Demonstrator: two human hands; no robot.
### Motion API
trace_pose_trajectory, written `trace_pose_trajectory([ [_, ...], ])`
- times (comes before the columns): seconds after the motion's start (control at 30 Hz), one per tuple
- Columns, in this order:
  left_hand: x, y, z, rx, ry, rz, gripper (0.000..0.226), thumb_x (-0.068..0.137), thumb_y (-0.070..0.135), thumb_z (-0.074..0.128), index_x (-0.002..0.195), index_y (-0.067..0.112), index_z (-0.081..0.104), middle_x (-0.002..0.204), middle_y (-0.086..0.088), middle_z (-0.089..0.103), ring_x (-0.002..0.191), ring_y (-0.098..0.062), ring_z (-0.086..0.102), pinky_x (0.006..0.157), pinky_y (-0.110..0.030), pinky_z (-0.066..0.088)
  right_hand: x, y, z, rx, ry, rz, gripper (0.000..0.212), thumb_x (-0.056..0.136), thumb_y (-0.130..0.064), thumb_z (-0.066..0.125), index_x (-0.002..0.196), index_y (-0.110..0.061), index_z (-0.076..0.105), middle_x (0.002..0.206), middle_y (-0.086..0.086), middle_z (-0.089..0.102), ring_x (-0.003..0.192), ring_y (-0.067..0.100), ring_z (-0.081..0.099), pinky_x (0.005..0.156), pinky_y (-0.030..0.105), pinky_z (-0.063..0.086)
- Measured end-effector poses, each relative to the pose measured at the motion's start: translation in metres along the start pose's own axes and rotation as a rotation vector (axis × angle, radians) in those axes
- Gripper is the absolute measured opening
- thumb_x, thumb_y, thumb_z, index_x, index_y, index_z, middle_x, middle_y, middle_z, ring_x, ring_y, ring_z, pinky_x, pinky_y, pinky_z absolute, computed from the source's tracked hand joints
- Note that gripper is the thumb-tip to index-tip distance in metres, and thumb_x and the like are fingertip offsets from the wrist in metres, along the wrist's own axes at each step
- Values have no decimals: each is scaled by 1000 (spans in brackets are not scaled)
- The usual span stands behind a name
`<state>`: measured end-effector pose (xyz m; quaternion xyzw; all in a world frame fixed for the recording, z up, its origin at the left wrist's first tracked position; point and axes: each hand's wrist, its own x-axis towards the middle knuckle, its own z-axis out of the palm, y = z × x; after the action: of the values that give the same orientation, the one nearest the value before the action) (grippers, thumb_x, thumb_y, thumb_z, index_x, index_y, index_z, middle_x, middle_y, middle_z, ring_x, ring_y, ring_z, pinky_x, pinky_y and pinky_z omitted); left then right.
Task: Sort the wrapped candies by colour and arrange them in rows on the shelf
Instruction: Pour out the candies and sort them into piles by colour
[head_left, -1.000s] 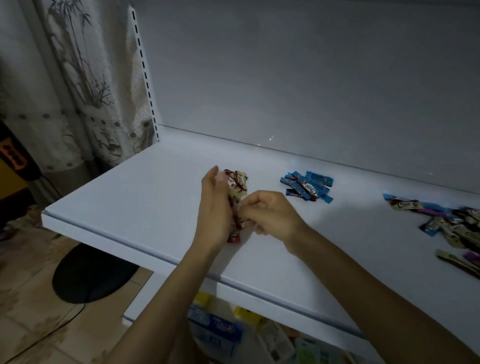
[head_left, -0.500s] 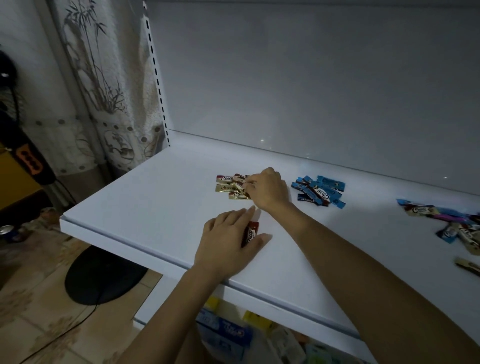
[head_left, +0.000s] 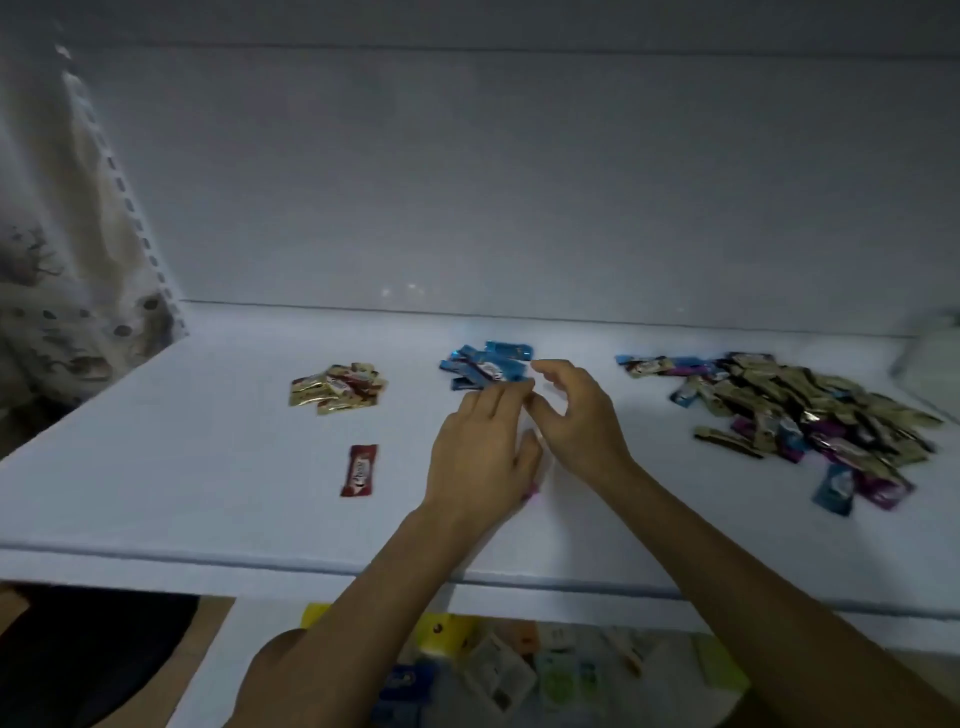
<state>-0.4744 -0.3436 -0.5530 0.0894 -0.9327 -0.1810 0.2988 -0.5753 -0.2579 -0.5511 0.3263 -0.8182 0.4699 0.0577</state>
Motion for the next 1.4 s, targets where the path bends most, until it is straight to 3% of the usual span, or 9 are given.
trace_pose_trajectory([
  [0.13,11,53,40,-102,-133,99,62,94,30,57,148,15,30,150,-7,38,136,-25,38,110,-36,32,-30,34,-59,13,161,122,33,93,-24,57,125,-19,55,127,-1,56,116,14,50,98,29,41],
  [0.4,36,127,114,-105,-340,367,66,91,42,55,148,18,30,151,-5,35,133,-26,36,101,-36,35,-80,94,-152,-133,364,226,20,92,-18,58,110,-11,66,110,3,64,103,13,55,84,19,39],
  [0.53,53,146,146,-75,-396,394,73,90,55,51,151,26,21,158,-3,19,143,-24,20,110,-38,24,-91,122,-179,-317,403,311,24,87,-21,63,110,-16,66,107,7,63,97,23,57,82,37,48],
  [0.9,109,159,193,84,-379,312,90,80,77,39,152,31,11,161,-3,4,148,-24,4,116,-54,11,-2,188,-214,-620,197,413,48,97,-37,42,143,-27,37,151,14,30,138,32,26,111,46,25],
  [1.07,138,145,208,84,-417,433,110,59,94,32,147,45,-12,159,2,-20,146,-27,-15,111,-62,0,5,206,-210,-585,30,187,45,92,-42,28,127,-36,55,135,-4,53,125,22,44,106,43,32],
  [1.13,150,141,216,30,-452,535,108,62,94,33,150,42,-2,161,2,-8,148,-31,-3,113,-66,11,0,208,-209,-515,35,83,50,86,-39,25,118,-33,63,125,-6,60,117,19,50,102,41,34],
  [1.23,154,141,224,-15,-456,622,100,71,89,28,151,30,22,155,-1,31,138,-30,31,107,-52,34,-2,211,-210,-335,114,4,43,86,-27,34,108,-23,69,110,-2,67,100,15,59,91,37,45],
  [1.33,148,138,227,-84,-260,622,76,80,75,41,135,23,53,134,-2,56,116,-28,51,91,-33,39,-5,213,-212,-200,272,40,30,86,-14,46,105,-14,70,102,3,67,89,15,61,80,25,47],
  [1.4,147,134,228,-90,-231,599,62,82,67,45,123,23,62,122,-1,61,105,-25,57,80,-29,40,-7,213,-211,-251,288,41,26,85,-13,50,101,-14,71,98,4,68,89,18,62,81,30,48],
])
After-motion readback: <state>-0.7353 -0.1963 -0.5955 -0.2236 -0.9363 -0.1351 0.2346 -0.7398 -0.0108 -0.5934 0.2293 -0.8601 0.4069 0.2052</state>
